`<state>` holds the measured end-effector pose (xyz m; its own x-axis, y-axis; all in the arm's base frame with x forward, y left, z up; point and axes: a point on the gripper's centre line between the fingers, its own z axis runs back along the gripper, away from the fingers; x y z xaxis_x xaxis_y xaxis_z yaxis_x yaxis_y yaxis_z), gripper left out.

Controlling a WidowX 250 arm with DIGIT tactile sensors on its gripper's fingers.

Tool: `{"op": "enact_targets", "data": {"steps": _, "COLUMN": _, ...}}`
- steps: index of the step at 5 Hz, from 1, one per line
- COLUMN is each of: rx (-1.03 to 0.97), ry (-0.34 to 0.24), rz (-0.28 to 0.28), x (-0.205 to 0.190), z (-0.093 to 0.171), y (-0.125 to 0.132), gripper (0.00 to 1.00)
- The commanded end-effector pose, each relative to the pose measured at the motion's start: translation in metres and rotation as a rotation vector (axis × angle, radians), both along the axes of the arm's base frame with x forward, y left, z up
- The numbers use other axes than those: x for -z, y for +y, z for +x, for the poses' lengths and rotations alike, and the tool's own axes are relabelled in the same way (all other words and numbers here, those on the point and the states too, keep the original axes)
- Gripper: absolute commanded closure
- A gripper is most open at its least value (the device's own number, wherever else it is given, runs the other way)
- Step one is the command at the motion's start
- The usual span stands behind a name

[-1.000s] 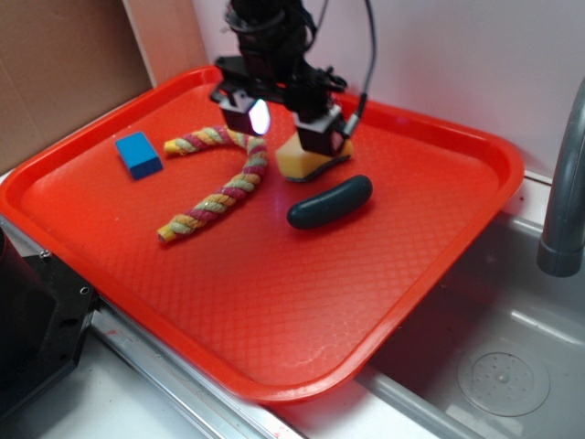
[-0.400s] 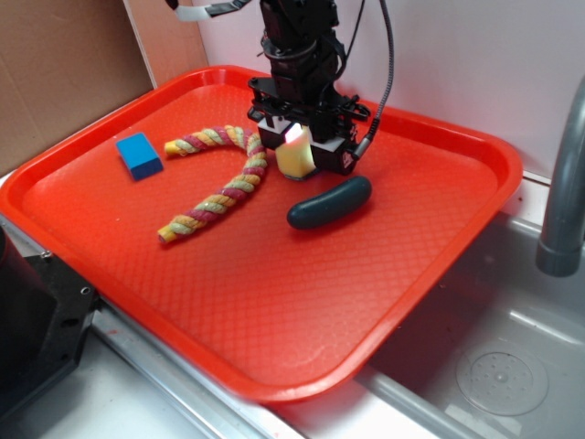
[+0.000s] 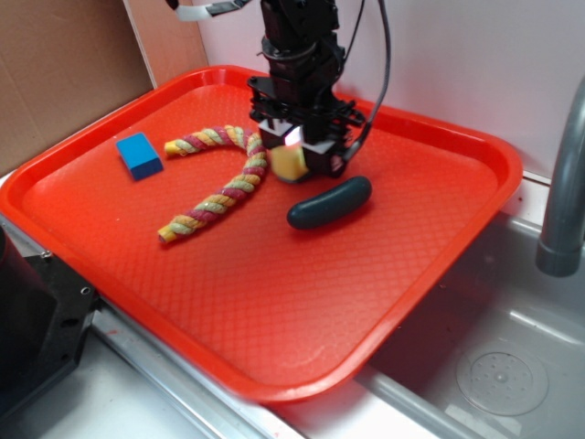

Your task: Grab the green sponge.

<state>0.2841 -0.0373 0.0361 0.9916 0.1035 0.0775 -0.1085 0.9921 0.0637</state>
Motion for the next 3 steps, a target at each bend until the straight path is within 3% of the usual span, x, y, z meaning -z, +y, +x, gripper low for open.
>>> {"op": "enact_targets", "data": {"steps": 1, "rx": -0.048, "ry": -0.048, "rz": 0.059, "x": -0.087, "z": -0.038, "y": -0.009, "gripper": 1.00}}
{"op": "enact_targets", "data": {"steps": 3, "rx": -0.063, "ry": -0.071, "rz": -0.044, "x": -0.129, "z": -0.103, "y": -0.017, "gripper": 1.00}}
